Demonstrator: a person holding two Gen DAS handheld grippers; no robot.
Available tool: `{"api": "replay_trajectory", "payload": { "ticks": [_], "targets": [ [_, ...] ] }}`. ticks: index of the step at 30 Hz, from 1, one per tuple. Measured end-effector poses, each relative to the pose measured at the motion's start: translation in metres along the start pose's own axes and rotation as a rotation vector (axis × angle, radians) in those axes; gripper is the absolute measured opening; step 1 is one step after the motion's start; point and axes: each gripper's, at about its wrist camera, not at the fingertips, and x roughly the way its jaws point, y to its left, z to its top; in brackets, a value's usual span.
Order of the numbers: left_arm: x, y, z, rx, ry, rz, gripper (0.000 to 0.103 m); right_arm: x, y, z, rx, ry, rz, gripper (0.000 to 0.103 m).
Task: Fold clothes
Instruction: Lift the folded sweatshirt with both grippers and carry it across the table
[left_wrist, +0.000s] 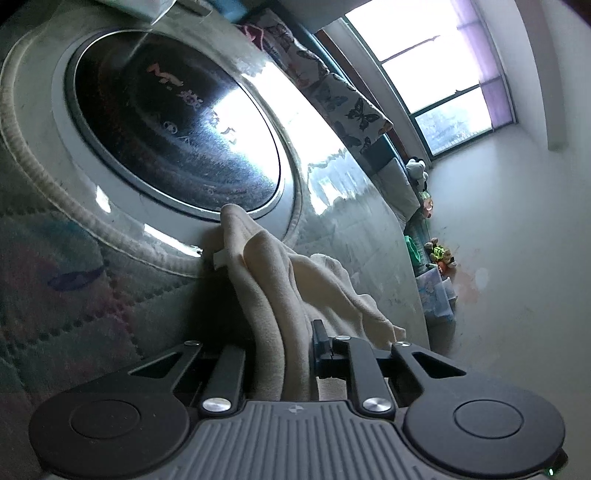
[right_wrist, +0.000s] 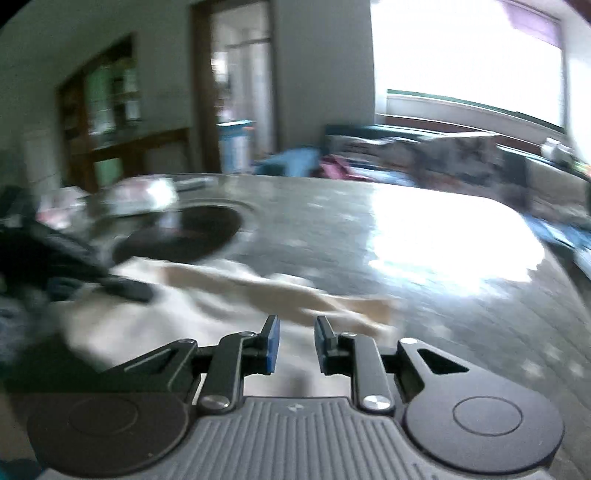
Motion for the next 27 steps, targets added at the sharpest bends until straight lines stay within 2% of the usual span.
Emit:
{"api": "replay_trajectory", "payload": {
  "ticks": [2,4,8,14,20,27],
  "targets": [
    [0.0,0.0,0.0,0.001,0.001,0.003,0.017,0.003,-0.017,-0.007,0.043,0.002,-0.054,0.028],
    [0.001,0.0,-0.001,0.007,0.002,0.008,0.017,0.009,-0.025,-0.012,0.066,0.014,-0.069,0.036],
    [0.001,-0.002,-0.001,0.016,0.003,0.015,0.017,0.016,-0.034,-0.017,0.116,0.025,-0.065,0.044],
    [0.003,-0.004,0.0,0.023,0.005,0.022,0.017,0.014,-0.051,-0.02,0.223,0.029,-0.031,0.049],
    [0.003,-0.003,0.0,0.025,0.006,0.022,0.017,0.008,-0.052,-0.02,0.261,0.017,-0.005,0.052],
    [0.002,-0.003,0.0,0.03,0.007,0.024,0.017,0.008,-0.047,-0.016,0.241,0.0,-0.009,0.052]
  ]
}}
